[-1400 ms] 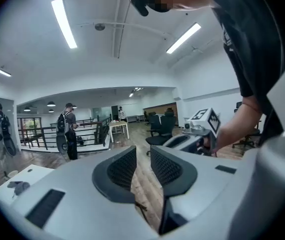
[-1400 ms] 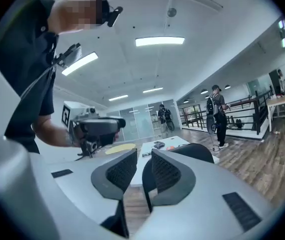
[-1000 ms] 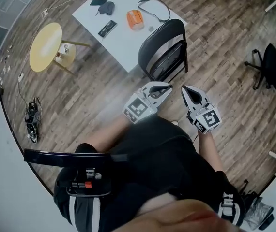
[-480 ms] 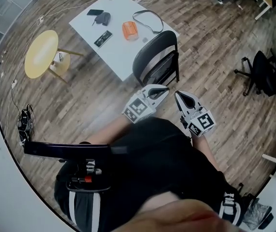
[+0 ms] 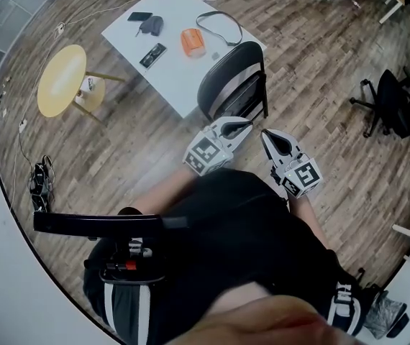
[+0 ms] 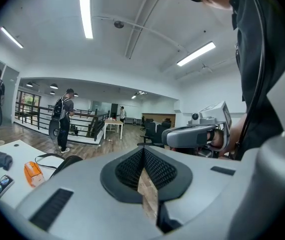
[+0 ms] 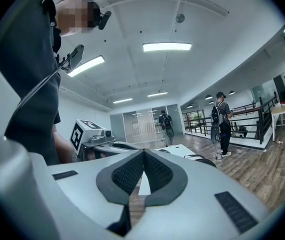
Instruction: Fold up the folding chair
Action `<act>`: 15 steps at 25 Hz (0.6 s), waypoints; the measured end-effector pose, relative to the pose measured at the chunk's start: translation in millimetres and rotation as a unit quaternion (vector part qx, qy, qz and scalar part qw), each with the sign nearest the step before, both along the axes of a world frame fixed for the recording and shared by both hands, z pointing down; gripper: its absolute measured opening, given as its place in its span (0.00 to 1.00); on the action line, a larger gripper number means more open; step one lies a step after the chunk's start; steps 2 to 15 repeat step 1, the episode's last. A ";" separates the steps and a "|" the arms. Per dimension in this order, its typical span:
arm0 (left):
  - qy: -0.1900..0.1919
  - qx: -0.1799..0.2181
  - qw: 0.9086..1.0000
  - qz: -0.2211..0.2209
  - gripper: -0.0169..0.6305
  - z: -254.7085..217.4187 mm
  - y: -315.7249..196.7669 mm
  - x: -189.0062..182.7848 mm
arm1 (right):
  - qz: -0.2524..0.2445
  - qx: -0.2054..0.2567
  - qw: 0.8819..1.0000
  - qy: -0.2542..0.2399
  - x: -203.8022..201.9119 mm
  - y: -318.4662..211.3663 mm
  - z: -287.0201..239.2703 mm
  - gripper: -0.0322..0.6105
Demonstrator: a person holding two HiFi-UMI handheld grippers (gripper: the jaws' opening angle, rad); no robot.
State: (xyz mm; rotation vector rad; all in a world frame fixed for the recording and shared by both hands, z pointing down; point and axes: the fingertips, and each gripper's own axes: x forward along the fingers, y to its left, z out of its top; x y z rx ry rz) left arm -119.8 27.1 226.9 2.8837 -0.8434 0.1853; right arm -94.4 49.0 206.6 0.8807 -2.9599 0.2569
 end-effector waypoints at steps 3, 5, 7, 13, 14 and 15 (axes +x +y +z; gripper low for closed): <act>0.001 0.001 1.000 -0.001 0.03 -1.2 -0.7 0.6 | -0.001 0.000 1.000 0.002 0.5 -0.4 0.0 0.07; 0.001 0.001 1.000 -0.001 0.03 -1.2 -0.7 0.6 | -0.001 0.000 1.000 0.002 0.5 -0.4 0.0 0.07; 0.001 0.001 1.000 -0.001 0.03 -1.2 -0.7 0.6 | -0.001 0.000 1.000 0.002 0.5 -0.4 0.0 0.07; 0.001 0.001 1.000 -0.001 0.03 -1.2 -0.7 0.6 | -0.001 0.000 1.000 0.002 0.5 -0.4 0.0 0.07; 0.001 0.001 1.000 -0.001 0.03 -1.2 -0.7 0.6 | -0.001 0.000 1.000 0.002 0.5 -0.4 0.0 0.07; 0.001 0.001 1.000 -0.001 0.03 -1.2 -0.7 0.6 | -0.001 0.000 1.000 0.002 0.5 -0.4 0.0 0.07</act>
